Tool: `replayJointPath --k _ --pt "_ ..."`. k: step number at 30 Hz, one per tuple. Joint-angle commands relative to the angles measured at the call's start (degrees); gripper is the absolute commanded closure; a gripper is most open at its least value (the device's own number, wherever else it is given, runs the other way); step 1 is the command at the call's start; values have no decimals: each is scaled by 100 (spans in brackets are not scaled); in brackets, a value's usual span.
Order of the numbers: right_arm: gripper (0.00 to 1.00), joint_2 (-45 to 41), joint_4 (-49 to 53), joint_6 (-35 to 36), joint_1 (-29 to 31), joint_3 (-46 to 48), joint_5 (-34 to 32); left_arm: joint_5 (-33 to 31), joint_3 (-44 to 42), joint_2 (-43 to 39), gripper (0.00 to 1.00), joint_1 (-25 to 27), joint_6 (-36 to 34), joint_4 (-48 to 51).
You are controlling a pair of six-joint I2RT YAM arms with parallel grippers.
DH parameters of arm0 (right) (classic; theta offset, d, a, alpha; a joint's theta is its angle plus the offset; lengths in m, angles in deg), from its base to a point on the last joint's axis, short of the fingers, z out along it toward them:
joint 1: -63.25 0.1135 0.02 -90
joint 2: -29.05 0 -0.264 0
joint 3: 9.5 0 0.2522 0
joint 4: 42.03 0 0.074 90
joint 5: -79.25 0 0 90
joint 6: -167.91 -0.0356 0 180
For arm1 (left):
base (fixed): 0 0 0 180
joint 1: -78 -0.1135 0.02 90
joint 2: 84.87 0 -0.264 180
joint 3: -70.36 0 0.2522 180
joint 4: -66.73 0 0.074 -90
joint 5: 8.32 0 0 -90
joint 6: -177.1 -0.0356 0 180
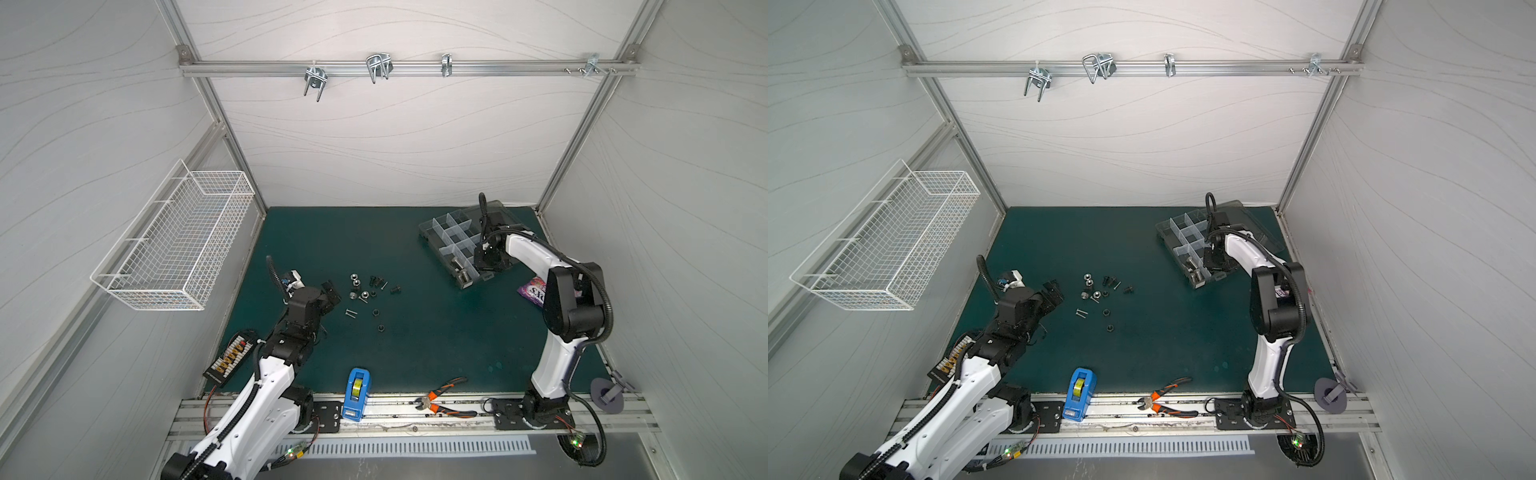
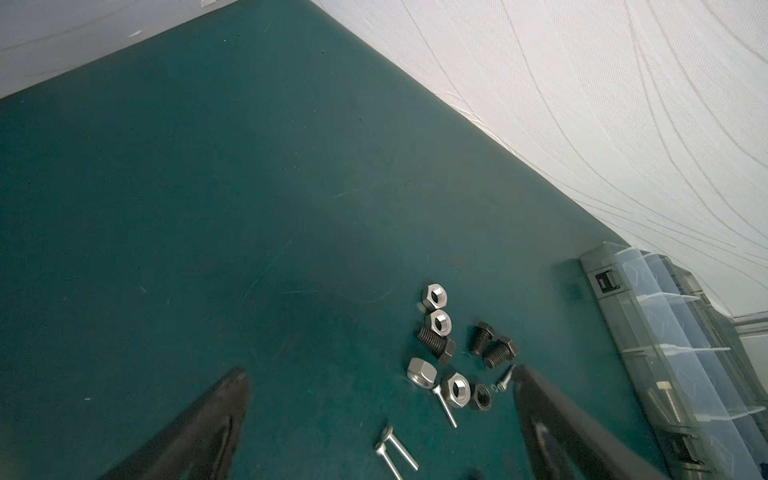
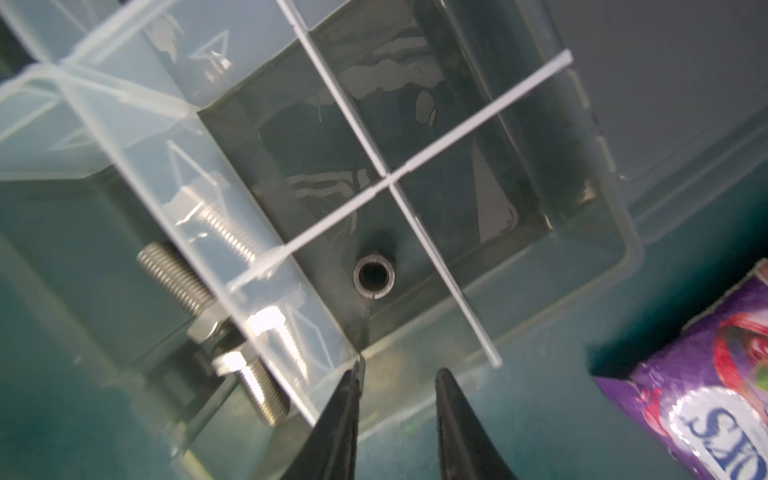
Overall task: Sort the screws and nuts into containers
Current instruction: 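Open the right gripper to drop the nut into the compartment, then move the right gripper back over the pile toward another black nut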
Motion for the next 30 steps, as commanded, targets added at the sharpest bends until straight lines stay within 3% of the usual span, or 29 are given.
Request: replayJointPath --k 1,16,30 --pt "65 -514 105 -29 82 140 99 -15 164 -92 0 6 79 -106" --pt "61 -1456 47 -238 1793 652 132 -47 110 -219 0 6 129 -40" --pt "62 -331 -278 -627 3784 170 671 -98 66 -171 0 6 226 -53"
